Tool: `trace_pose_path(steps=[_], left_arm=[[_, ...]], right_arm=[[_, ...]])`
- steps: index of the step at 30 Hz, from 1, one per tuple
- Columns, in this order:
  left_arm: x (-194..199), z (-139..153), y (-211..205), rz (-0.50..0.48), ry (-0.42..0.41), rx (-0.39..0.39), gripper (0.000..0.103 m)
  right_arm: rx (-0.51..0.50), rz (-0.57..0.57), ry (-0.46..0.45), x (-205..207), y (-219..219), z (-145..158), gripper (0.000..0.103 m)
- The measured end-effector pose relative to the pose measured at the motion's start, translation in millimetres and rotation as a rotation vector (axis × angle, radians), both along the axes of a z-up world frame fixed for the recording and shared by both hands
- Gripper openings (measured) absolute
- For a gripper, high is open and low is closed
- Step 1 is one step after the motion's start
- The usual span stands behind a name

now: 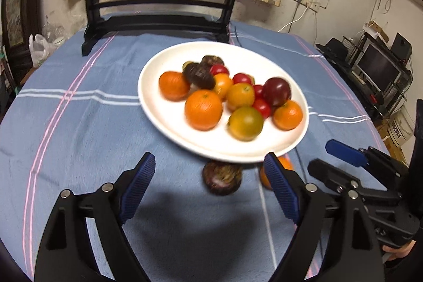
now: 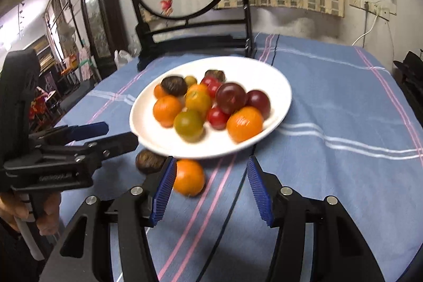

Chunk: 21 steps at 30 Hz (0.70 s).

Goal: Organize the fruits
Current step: 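Grasp the last mandarin with the right gripper while the left gripper grasps the last dark brown fruit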

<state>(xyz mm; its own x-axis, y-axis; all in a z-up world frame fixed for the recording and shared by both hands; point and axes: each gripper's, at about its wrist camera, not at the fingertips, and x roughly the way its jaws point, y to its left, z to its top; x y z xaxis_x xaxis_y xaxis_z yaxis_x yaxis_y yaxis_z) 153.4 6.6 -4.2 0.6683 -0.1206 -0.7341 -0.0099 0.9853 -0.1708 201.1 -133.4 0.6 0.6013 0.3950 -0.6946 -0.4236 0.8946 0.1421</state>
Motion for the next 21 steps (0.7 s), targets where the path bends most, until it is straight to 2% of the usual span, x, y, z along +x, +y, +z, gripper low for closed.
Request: trace_pose_path(steps=[7,12,15,17,19,21], left_arm=[[0,-6,17,0.055,-0.015,0.017,0.083],[3,-11,24,0.087,-0.005,0.023,0.083],[5,-14,23,0.089,0.011,0.036,0.083],[5,-14,23,0.081,0.016,0.031,0.083],[5,-14,23,0.076,0.016,0.025,0.085],[5,-13,22,0.075,0.014,0.023,0.085]], right_arm=[[-0.131,0.046,0.014,-6,32,-11,0.056],[-0.200,0.034,0.036,3,47,-25,0.055],[-0.207,0.042,0.030,6,54,-29,0.055],[-0.218,0.043,0.028,10,58,-32,0.051],[-0.230,0.030,0.021,12,62,-34,0.039],[-0.215,0.025,0.021,12,60,-33,0.038]])
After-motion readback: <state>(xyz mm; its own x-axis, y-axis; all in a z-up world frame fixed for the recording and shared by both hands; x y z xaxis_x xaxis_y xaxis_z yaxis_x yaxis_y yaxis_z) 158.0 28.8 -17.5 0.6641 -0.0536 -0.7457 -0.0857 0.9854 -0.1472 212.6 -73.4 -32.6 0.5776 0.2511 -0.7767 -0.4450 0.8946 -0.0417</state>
